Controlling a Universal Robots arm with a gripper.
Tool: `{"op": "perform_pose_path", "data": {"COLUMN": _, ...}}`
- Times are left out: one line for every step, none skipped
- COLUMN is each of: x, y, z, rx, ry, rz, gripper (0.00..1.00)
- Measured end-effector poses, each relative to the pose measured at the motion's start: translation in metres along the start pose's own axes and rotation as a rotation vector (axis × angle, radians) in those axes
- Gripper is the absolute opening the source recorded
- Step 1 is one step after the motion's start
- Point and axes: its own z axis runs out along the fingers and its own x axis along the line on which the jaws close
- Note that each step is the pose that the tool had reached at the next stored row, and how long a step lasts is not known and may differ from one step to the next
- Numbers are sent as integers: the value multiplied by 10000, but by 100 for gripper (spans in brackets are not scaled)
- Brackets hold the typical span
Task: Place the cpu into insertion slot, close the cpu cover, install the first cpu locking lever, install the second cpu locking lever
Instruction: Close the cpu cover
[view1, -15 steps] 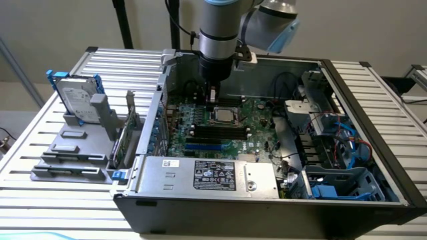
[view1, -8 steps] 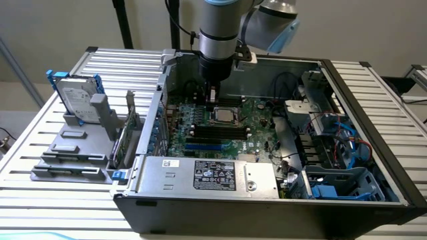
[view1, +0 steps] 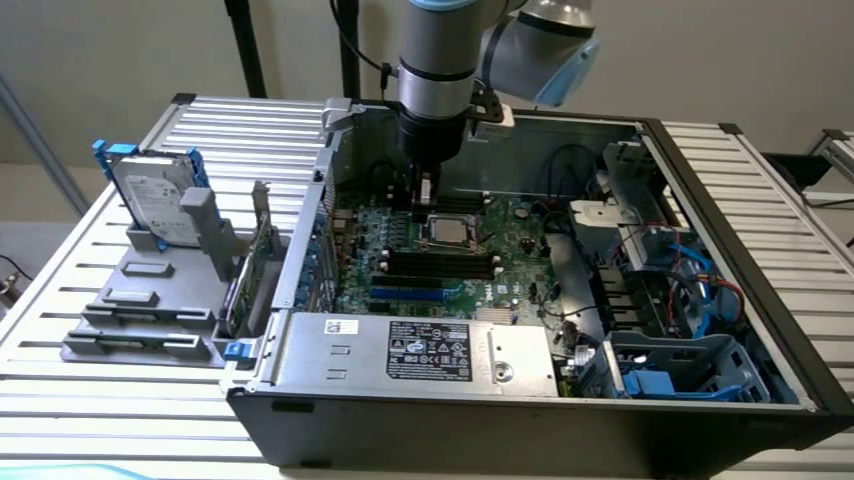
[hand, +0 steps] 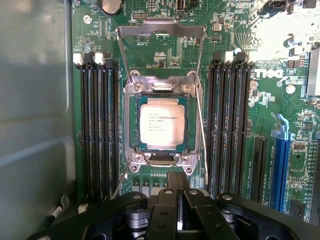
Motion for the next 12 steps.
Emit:
{"op": "perform_pose_path", "data": {"x": 0, "y": 26, "z": -1, "rx": 2, "ry": 0, "rz": -1, "gripper": 11}}
{"op": "perform_pose_path", "data": {"x": 1, "y": 71, "z": -3, "rx": 12, "ry": 0, "rz": 0, "gripper": 11}}
{"op": "perform_pose_path", "data": {"x": 2, "y": 116, "z": -7, "rx": 23, "ry": 0, "rz": 2, "gripper": 11}}
{"op": "perform_pose_path", "data": {"x": 2, "y": 164, "z": -13, "rx": 33, "ry": -1, "rz": 1, "gripper": 11}}
{"op": "perform_pose_path", "data": {"x": 3, "y": 208, "z": -22, "rx": 43, "ry": -2, "rz": 2, "gripper": 11}}
{"op": "perform_pose_path", "data": {"x": 4, "y": 253, "z": -32, "rx": 50, "ry": -1, "rz": 2, "gripper": 11}}
{"op": "perform_pose_path", "data": {"x": 5, "y": 297, "z": -44, "rx": 57, "ry": -2, "rz": 2, "gripper": 11}}
{"op": "perform_pose_path", "data": {"x": 7, "y": 342, "z": -58, "rx": 61, "ry": -1, "rz": 4, "gripper": 11}}
{"op": "perform_pose_path", "data": {"x": 8, "y": 390, "z": -75, "rx": 66, "ry": 0, "rz": 2, "gripper": 11}}
{"op": "perform_pose_path", "data": {"x": 9, "y": 436, "z": -92, "rx": 71, "ry": 0, "rz": 3, "gripper": 11}}
{"op": "perform_pose_path", "data": {"x": 11, "y": 480, "z": -110, "rx": 76, "ry": 0, "rz": 3, "gripper": 11}}
{"op": "perform_pose_path", "data": {"x": 12, "y": 525, "z": -128, "rx": 80, "ry": -1, "rz": 3, "gripper": 11}}
